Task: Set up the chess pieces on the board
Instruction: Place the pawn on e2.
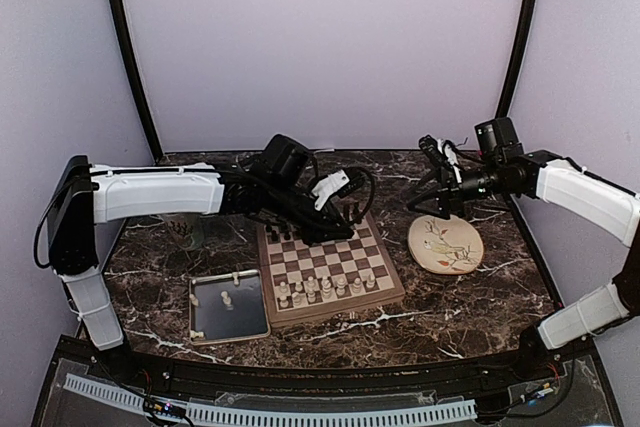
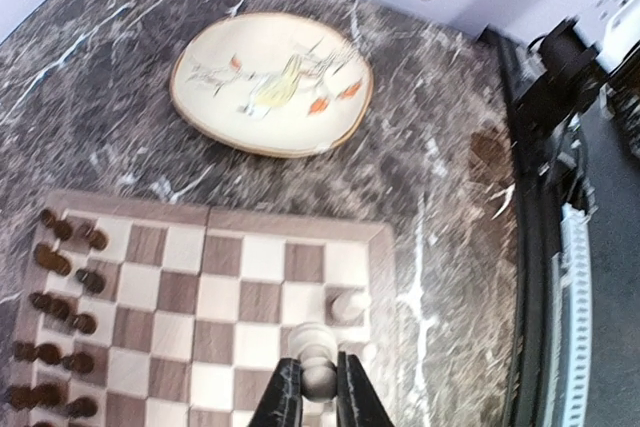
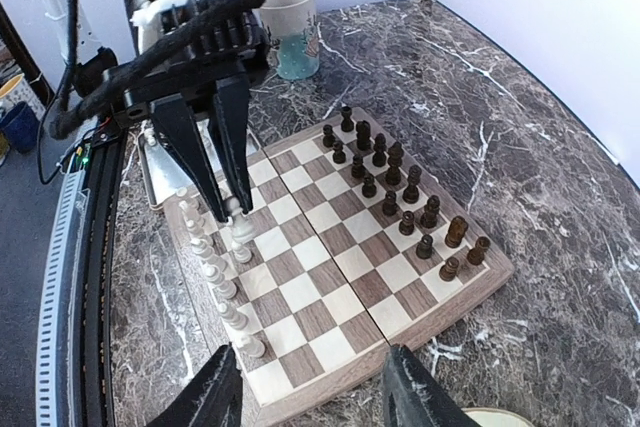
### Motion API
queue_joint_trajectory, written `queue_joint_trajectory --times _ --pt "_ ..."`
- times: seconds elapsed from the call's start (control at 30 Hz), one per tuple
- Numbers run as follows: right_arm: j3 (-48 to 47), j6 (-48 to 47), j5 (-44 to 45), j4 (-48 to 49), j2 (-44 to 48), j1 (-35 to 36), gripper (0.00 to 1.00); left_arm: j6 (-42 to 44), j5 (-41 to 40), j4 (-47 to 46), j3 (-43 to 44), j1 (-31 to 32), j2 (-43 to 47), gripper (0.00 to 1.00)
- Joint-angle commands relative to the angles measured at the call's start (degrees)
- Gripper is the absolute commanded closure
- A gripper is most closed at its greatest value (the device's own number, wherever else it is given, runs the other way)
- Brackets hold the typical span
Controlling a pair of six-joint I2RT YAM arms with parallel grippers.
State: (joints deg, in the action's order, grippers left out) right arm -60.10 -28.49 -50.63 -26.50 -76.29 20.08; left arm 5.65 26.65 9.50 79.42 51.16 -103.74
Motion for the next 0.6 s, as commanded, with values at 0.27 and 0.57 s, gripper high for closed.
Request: queue_joint_trajectory --times 0.27,0.57 --pt "2.0 1.8 2.9 4.0 -0.3 -0.9 0.52 16.1 -17.2 26.4 15.6 4.7 -9.1 0.88" --pt "2.4 0.9 3.1 3.8 -0.3 -1.1 0.52 17.5 -19.5 31.6 22.1 6.1 -16.0 0.89"
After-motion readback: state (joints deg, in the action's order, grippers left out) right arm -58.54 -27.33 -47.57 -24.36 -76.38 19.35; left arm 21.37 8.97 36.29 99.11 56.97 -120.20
